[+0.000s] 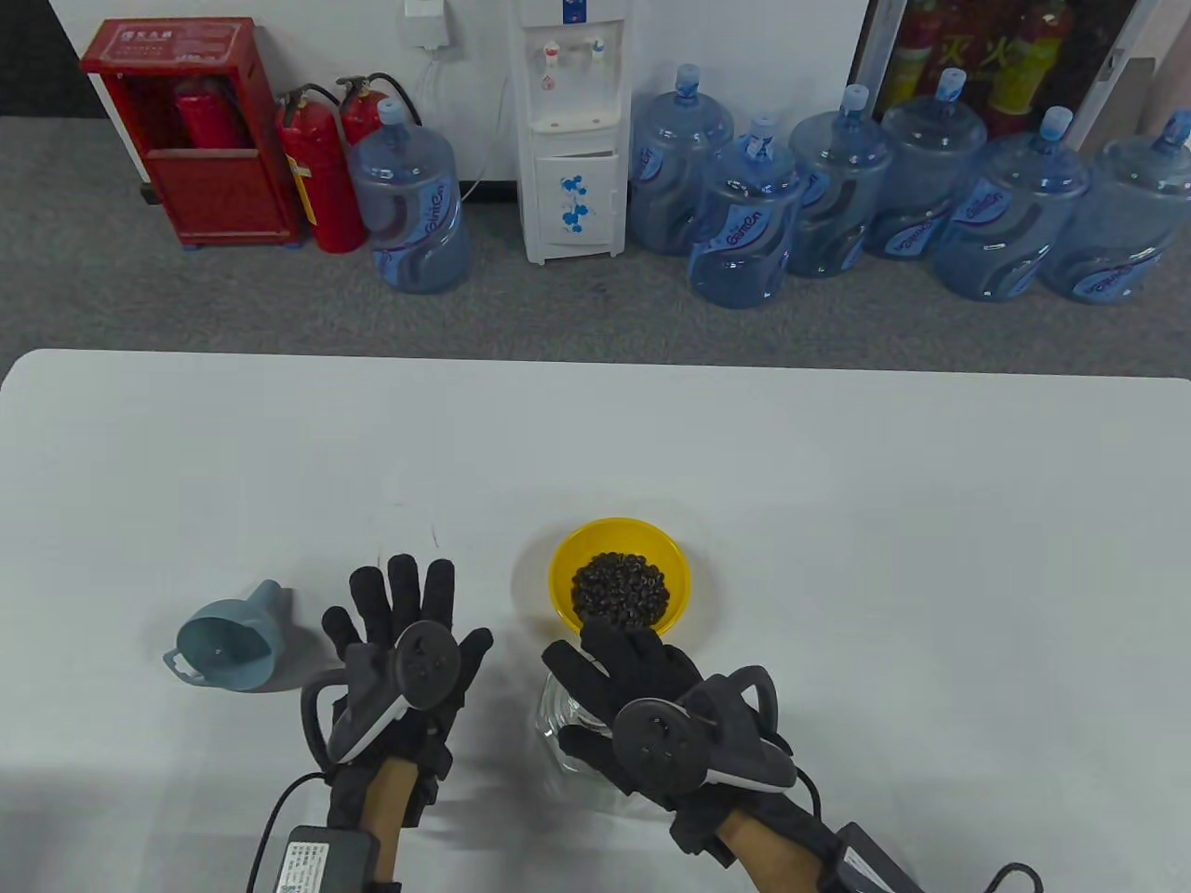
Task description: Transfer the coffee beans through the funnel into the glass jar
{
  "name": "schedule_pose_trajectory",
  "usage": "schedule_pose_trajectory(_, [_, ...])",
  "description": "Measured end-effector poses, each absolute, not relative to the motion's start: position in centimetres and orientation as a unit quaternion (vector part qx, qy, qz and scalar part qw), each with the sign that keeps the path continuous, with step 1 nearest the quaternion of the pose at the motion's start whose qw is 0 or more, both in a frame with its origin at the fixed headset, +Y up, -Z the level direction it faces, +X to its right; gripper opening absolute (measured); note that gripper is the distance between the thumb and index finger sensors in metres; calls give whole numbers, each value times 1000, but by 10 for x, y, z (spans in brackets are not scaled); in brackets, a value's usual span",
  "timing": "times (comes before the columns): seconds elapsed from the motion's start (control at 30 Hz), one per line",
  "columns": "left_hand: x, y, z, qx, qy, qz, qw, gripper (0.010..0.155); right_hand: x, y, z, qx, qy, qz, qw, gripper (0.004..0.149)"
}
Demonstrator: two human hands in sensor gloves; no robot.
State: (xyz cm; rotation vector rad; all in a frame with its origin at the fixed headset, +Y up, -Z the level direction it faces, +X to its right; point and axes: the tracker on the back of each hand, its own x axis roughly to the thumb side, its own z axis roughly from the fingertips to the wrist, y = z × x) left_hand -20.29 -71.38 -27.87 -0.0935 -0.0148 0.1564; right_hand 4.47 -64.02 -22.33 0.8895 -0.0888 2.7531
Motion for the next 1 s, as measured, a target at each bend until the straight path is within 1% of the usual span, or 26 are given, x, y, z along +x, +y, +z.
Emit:
schedule_pose_trajectory(0.1, [-203,-714,-279,-58,-3,77,995,75,45,-640,-222,314,-48,940,126,71])
schedule_pose_trajectory(0.27, [-204,-713,-279,-59,-1,80,995,75,46,-637,-224,313,-50,937,145,68])
schedule_pose_trajectory(0.5, [-202,-710,-278,-58,-9,87,994,75,54,-625,-223,319,-61,926,192,67])
schedule_pose_trajectory(0.73, [-198,-708,-277,-51,-14,78,996,75,71,-607,-224,295,-79,929,211,67])
schedule_pose_trajectory(1.0, [-199,-709,-277,-55,-8,79,995,75,100,-593,-224,263,-99,935,214,67])
